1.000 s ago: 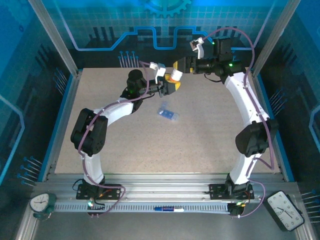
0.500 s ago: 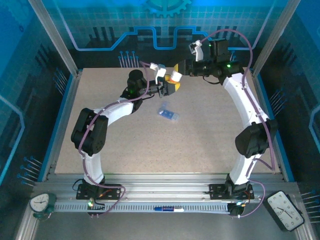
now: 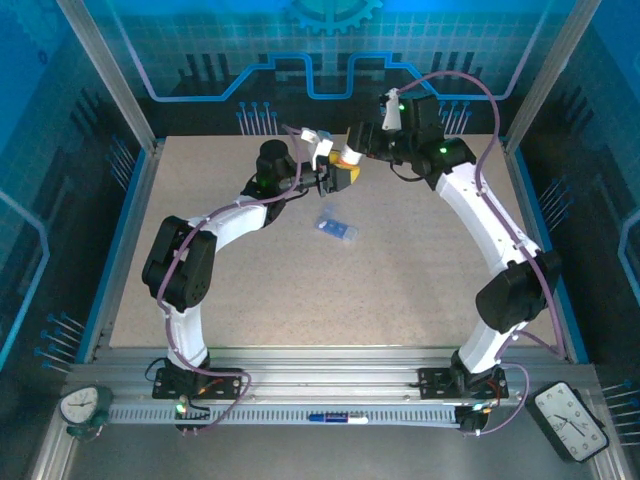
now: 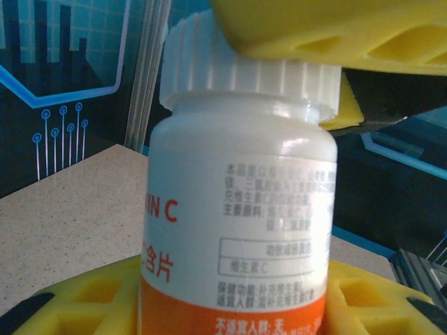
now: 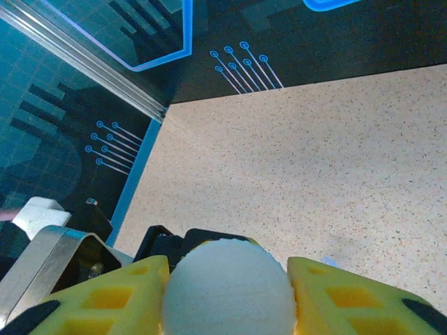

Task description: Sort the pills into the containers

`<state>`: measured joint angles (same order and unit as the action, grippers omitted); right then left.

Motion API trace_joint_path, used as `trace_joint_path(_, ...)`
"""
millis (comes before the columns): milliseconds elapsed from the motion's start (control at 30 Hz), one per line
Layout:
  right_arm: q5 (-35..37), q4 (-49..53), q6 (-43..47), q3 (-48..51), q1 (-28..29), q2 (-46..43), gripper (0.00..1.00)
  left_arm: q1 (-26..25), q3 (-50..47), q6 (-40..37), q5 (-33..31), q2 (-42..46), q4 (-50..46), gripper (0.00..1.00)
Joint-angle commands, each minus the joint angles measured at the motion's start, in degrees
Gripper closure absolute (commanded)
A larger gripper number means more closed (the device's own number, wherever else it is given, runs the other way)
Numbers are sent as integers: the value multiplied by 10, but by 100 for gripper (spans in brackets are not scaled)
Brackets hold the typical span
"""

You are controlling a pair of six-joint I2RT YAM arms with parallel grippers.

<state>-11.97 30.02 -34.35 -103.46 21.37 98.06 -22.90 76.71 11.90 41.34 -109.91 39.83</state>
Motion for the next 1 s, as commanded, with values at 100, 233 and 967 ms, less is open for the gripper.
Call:
trace_joint_path(100, -53, 88, 15, -68, -17, 17, 32, -1, 13, -5, -28, 18, 47, 100)
trace_joint_path(233, -90, 81, 41, -83, -43, 5, 19, -1, 11, 2, -17, 17, 51, 100)
trace_joint_path(967, -261, 160, 225, -201, -71, 99, 17, -3, 12, 45, 31, 15, 75, 100)
